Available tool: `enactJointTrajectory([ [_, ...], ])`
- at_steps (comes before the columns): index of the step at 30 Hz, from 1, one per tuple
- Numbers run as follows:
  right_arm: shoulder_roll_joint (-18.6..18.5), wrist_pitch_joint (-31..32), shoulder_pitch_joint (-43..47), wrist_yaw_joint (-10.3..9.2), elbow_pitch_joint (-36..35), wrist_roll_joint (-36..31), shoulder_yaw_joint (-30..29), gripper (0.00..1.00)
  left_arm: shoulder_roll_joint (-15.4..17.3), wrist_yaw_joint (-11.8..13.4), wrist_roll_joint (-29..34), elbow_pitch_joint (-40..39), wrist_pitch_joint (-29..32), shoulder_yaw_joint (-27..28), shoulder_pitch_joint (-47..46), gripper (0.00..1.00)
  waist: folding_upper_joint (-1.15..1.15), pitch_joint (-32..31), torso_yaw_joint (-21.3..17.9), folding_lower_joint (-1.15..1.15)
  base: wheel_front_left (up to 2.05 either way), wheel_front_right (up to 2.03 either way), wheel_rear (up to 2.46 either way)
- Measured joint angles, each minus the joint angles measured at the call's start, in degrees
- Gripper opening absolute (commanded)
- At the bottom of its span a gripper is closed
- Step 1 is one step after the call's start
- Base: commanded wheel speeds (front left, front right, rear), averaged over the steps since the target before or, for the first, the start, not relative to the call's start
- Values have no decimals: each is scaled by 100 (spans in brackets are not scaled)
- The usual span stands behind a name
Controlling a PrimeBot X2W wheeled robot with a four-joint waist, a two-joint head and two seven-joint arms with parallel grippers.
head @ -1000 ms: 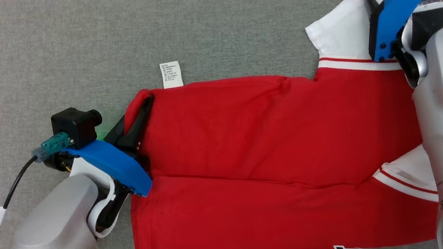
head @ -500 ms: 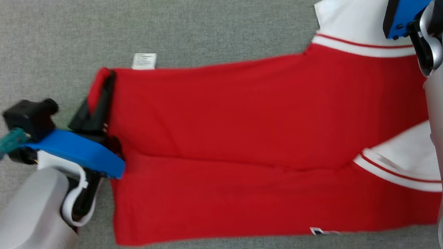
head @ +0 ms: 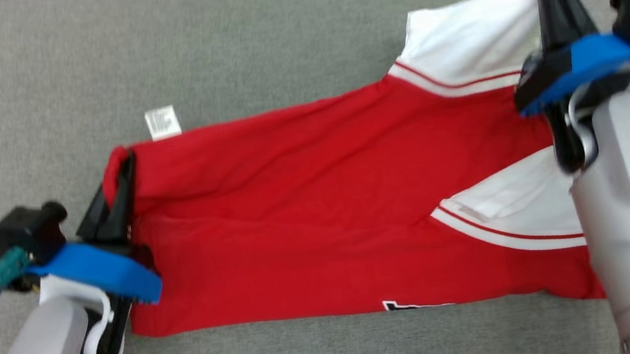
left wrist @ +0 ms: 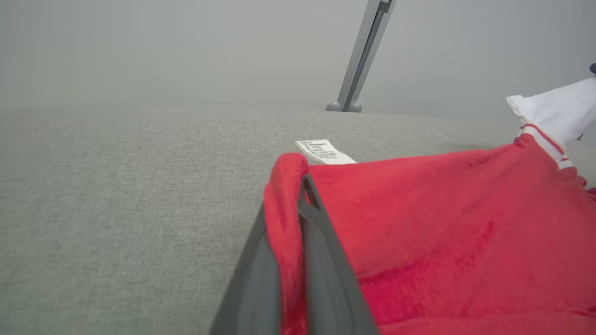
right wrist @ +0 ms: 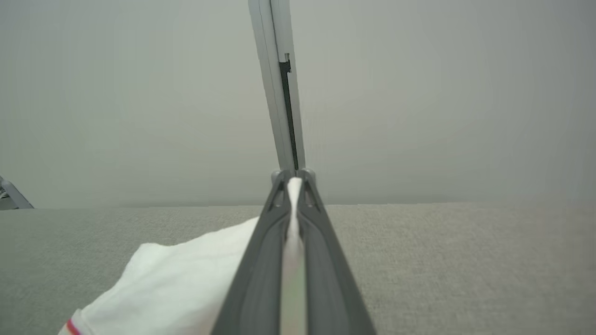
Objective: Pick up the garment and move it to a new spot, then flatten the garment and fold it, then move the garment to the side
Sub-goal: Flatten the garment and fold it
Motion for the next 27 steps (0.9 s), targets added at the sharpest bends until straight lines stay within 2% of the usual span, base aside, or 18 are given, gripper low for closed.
enactJointTrajectory([
  [9,-1,-16,2504,-1,-1556,1435,421,0,-48,0,279,452,0,259,855,0,0,-676,-334,-1,0,0,0],
  [12,-8,-18,3196,-1,-1638,1857,524,0,-120,0,321,593,0,312,1076,0,-2,-854,-404,-1,0,0,0],
  [14,-9,-18,3538,-1,-1441,2118,743,0,-215,0,337,733,1,386,1209,0,-2,-955,-431,-1,0,0,0],
  [15,-1,-15,3646,-1,-1324,2180,844,52,-259,0,342,826,0,450,1298,10,-2,-1003,-437,-1,0,0,0],
  [16,10,-15,3719,-1,-1288,2194,886,100,-303,0,363,929,0,514,1386,89,-1,-1048,-440,-1,0,0,0],
  [17,11,-15,3725,-1,-1293,2220,887,100,-363,0,364,985,1,606,1475,100,-2,-1085,-445,-1,0,0,0],
  [22,-12,-19,3705,-1,-1316,2030,725,100,-673,1,773,925,0,1105,1767,100,-2,-1208,-371,0,0,0,0],
  [25,-4,-21,3615,-1,-1096,1749,669,100,-933,1,1057,726,0,1569,1986,100,-2,-1256,-277,0,0,0,0],
  [27,-5,-22,3457,-1,-810,1675,611,100,-1054,2,1261,648,0,1645,2069,100,-2,-1261,-202,0,0,0,0],
])
